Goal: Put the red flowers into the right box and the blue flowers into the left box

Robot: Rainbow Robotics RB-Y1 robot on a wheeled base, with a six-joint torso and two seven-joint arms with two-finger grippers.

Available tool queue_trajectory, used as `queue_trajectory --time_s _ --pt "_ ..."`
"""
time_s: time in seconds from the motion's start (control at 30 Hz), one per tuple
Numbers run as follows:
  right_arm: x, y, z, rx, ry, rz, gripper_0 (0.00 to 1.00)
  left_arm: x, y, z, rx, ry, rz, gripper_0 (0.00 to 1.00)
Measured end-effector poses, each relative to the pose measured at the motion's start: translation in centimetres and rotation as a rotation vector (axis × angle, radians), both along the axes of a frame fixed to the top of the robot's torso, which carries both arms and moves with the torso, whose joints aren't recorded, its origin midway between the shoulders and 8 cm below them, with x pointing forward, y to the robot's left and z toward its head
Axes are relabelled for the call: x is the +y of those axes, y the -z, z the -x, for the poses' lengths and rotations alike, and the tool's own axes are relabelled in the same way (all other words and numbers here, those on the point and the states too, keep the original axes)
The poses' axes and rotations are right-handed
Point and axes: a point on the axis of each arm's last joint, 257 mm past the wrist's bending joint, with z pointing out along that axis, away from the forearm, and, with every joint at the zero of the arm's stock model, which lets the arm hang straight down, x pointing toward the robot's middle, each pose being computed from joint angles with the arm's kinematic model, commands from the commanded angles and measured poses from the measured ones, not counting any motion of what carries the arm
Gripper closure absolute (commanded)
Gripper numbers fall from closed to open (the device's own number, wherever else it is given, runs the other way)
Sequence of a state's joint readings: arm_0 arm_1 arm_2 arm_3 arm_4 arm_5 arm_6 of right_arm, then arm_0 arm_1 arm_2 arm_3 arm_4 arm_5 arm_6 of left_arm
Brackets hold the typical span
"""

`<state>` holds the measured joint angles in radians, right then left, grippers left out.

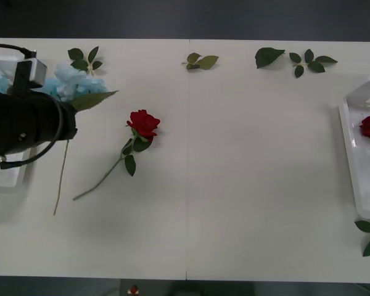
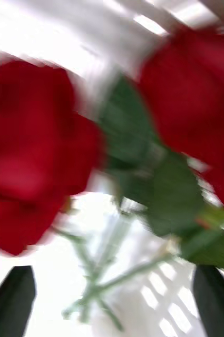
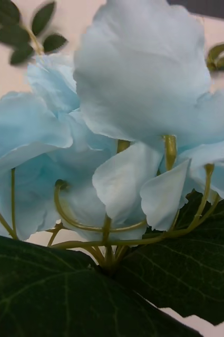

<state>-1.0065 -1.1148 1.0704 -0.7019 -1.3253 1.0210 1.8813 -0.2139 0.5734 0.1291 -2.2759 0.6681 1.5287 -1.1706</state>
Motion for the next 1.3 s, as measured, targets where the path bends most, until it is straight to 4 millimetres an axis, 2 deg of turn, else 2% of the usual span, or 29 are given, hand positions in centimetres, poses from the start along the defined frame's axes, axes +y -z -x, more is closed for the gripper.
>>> queue_trajectory --time_s 0.1,0.2,0.27,0.37,0.43,0.53,0.63,0.73,0.87,0.97,1.17,1.3 --pt "4.3 -0.8 -1.0 -0.014 -0.094 -0.156 0.08 3.9 -2.9 -0.8 -0.069 -0.041 -0.066 1.0" --pt "8.4 -2.2 -1.7 -0.028 -0.222 -0.286 0.08 8.1 -6.0 -1.1 -0.141 -0.038 -0.223 1.0" --pt "11.2 -3.3 -1.9 -0.04 -0.305 -0.366 0.08 10.8 -8.1 -1.0 -0.173 -0.06 -0.297 1.0" --pt "16.9 -6.0 -2.3 -0.104 -0.385 -0.562 0.08 15.7 -10.6 0.0 -0.184 -0.18 -0.35 1.0" --pt "19.9 -7.4 -1.8 -0.119 -0.46 -0.634 0.08 18.5 -12.0 0.7 -0.19 -0.249 -0.359 1.0" --pt "23.2 -8.0 0.1 -0.122 -0.628 -0.659 0.08 22.9 -12.7 1.3 -0.174 -0.348 -0.333 1.0" --pt "26.4 -8.8 1.7 -0.177 -0.765 -0.71 0.08 27.5 -11.3 1.5 -0.133 -0.441 -0.289 1.0" --pt "29.0 -9.9 2.4 -0.256 -0.817 -0.786 0.08 31.9 -9.3 1.4 -0.113 -0.517 -0.296 1.0" --pt "31.8 -11.3 3.1 -0.34 -0.897 -0.838 0.08 36.1 -6.5 1.2 -0.112 -0.539 -0.383 1.0" --pt "33.6 -11.5 3.3 -0.366 -0.952 -0.861 0.09 37.7 -4.1 0.5 -0.102 -0.518 -0.422 1.0" --pt "37.8 -10.6 2.9 -0.391 -0.973 -0.939 0.08 39.1 0.4 -1.8 -0.14 -0.505 -0.425 1.0" --pt "38.7 -9.2 2.8 -0.374 -1.008 -0.897 0.08 39.6 3.4 -2.6 -0.158 -0.488 -0.436 1.0"
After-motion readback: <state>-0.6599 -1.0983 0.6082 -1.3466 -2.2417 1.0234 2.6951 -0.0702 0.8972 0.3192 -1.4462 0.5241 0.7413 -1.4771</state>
